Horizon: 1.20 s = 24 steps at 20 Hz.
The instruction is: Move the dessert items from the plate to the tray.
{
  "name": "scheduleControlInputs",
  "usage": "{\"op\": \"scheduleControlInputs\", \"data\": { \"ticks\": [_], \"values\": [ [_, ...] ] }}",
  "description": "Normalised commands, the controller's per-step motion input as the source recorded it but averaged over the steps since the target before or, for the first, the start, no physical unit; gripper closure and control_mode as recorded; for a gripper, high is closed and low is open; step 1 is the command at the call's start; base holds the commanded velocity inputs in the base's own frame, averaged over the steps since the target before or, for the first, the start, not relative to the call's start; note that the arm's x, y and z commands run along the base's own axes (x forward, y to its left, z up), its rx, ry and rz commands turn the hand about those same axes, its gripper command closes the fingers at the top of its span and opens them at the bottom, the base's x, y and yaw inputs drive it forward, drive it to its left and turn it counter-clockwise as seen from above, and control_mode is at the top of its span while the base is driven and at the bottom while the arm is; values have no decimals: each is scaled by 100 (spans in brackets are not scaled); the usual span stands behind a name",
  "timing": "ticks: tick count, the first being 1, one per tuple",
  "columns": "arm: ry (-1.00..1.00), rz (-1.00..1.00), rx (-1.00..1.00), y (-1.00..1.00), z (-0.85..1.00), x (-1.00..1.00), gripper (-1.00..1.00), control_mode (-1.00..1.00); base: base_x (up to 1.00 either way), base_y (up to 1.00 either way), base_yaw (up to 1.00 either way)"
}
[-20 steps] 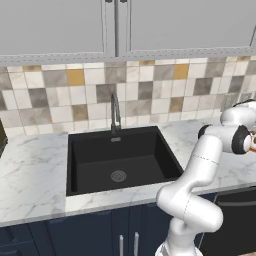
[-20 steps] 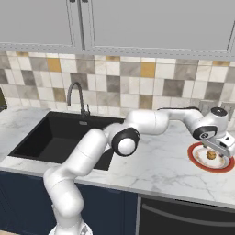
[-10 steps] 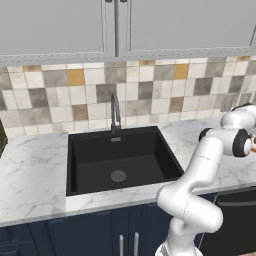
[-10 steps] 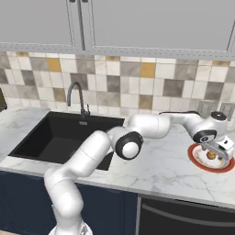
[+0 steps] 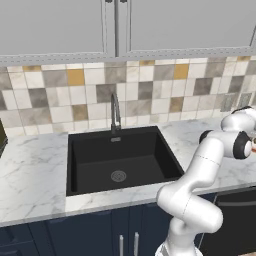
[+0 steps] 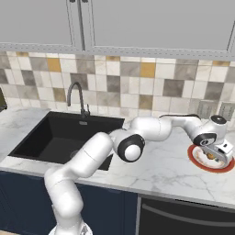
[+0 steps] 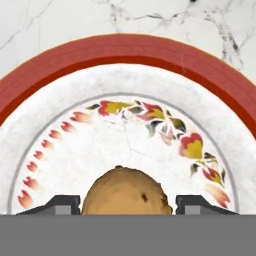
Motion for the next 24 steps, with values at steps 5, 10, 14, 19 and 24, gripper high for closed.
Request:
{"op": "scheduleControlInputs", "data": {
  "ticks": [5, 10, 14, 19, 24],
  "values": [
    [2, -1, 0, -2, -1, 0, 100, -100, 0, 0, 0],
    [-13, -1, -15, 64, 60, -27, 100, -100, 0, 0, 0],
    [-17, 0, -59, 100, 65, -40, 100, -100, 0, 0, 0],
    [-2, -2, -66, 100, -1, -25, 100, -100, 0, 0, 0],
    [1, -5, -12, 99, 78, -47, 100, -100, 0, 0, 0]
  ]
}}
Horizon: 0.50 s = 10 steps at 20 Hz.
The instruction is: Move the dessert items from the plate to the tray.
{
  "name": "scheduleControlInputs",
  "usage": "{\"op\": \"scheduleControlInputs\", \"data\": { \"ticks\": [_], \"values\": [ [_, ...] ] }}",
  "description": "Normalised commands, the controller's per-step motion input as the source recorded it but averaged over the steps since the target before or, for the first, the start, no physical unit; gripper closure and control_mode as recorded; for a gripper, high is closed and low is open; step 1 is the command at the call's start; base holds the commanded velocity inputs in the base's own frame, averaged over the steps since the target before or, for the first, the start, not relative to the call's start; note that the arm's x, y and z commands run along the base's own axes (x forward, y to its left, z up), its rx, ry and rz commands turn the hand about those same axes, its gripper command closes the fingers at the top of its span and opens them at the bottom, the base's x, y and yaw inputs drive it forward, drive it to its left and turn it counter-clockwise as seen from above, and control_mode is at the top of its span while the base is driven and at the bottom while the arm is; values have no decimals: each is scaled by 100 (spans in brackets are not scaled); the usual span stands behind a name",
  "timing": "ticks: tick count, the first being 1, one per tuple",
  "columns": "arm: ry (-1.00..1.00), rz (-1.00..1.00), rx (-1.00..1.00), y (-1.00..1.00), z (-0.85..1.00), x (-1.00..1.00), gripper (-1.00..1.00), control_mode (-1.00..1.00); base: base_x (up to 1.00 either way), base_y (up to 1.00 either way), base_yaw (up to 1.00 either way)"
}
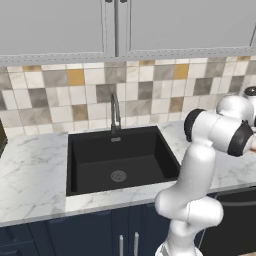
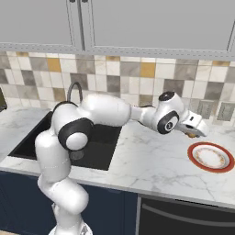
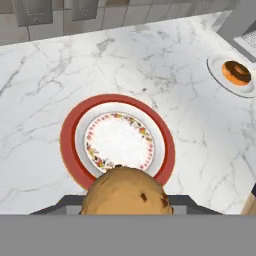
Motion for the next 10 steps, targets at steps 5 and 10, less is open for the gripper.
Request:
{"op": "scheduleControlInputs", "data": {
  "ticks": [5, 10],
  "values": [
    [4, -5, 30, 57, 95, -8, 100, -100, 0, 0, 0],
    [7, -9, 36, 95, 98, -16, 100, -100, 0, 0, 0]
  ]
}}
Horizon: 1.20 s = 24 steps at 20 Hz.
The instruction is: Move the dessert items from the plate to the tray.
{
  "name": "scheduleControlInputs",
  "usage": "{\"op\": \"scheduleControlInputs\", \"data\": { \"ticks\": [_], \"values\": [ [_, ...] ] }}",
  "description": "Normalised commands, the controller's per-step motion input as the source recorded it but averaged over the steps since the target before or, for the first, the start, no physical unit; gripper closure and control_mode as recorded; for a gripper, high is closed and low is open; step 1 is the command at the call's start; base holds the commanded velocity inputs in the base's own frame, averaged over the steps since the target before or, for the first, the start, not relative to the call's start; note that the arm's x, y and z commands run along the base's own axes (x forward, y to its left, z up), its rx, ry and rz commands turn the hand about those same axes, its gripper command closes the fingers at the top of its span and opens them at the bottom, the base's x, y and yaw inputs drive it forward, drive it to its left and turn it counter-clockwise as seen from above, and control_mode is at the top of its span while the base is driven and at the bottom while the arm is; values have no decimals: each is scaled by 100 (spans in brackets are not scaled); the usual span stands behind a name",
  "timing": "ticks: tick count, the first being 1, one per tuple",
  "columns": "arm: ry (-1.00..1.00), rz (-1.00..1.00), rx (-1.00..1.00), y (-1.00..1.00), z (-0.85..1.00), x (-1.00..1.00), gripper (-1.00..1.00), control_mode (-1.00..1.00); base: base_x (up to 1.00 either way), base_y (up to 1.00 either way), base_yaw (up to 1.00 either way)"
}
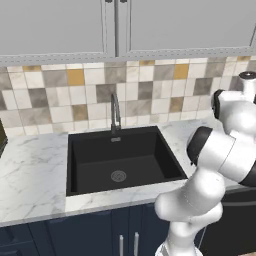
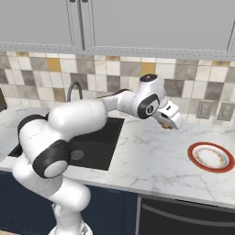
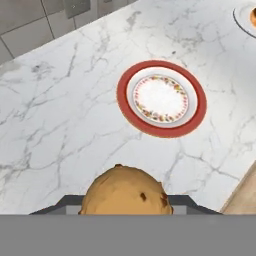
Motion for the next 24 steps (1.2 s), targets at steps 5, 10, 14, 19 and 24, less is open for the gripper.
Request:
{"op": "scheduleControlInputs", "data": {
  "ticks": [5, 10, 14, 19, 24],
  "values": [
    [-5, 0, 7, 100, 11, -44, 100, -100, 0, 0, 0],
    [12, 30, 4, 98, 24, -24, 100, -100, 0, 0, 0],
    [13, 51, 1, 100, 9, -5, 100, -100, 0, 0, 0],
    [7, 54, 0, 100, 2, 0, 100, -100, 0, 0, 0],
    [1, 8, 0, 100, 0, -1, 100, -100, 0, 0, 0]
  ]
}}
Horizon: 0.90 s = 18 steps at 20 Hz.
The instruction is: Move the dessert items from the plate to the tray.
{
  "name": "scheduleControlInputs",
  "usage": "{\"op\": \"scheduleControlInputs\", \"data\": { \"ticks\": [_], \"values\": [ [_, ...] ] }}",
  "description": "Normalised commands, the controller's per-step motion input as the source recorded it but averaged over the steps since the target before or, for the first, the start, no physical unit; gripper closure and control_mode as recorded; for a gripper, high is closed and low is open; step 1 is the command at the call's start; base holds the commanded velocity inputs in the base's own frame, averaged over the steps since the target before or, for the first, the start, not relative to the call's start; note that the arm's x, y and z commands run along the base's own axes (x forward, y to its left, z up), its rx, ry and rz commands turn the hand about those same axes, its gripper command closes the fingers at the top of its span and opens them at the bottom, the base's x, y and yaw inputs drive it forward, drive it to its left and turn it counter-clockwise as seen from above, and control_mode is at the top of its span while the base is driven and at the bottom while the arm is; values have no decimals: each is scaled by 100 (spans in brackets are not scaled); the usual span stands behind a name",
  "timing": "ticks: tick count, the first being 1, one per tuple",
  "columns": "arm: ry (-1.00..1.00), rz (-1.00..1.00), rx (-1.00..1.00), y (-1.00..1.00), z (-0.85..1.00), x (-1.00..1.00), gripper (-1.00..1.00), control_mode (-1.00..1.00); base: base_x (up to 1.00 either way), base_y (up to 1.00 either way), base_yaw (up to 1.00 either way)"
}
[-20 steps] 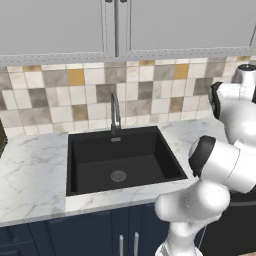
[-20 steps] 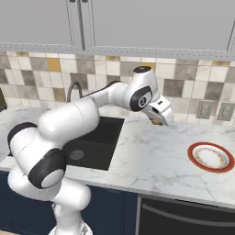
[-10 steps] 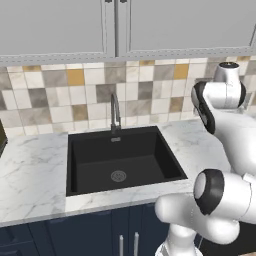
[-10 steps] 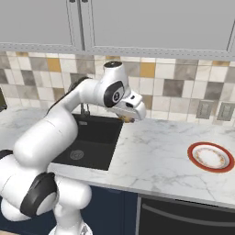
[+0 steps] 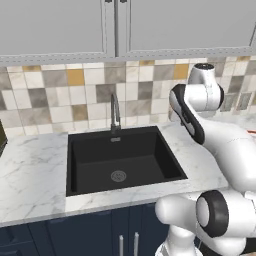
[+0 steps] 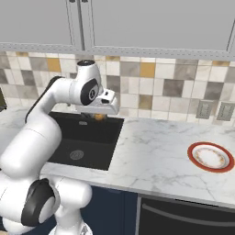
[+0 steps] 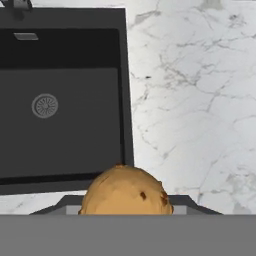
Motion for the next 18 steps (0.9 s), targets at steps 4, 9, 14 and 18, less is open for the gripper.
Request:
{"op": "scheduleControlInputs", "data": {
  "ticks": [4, 9, 14, 18],
  "values": [
    [2, 0, 0, 24, 0, -1, 100, -100, 0, 0, 0],
    [0, 1, 0, 7, -1, -3, 100, 100, -16, 7, 0],
    [0, 0, 0, 0, 0, 0, 100, 100, -54, 34, -5],
    [0, 0, 0, 0, 0, 0, 100, 100, -64, 70, -4]
  ]
}}
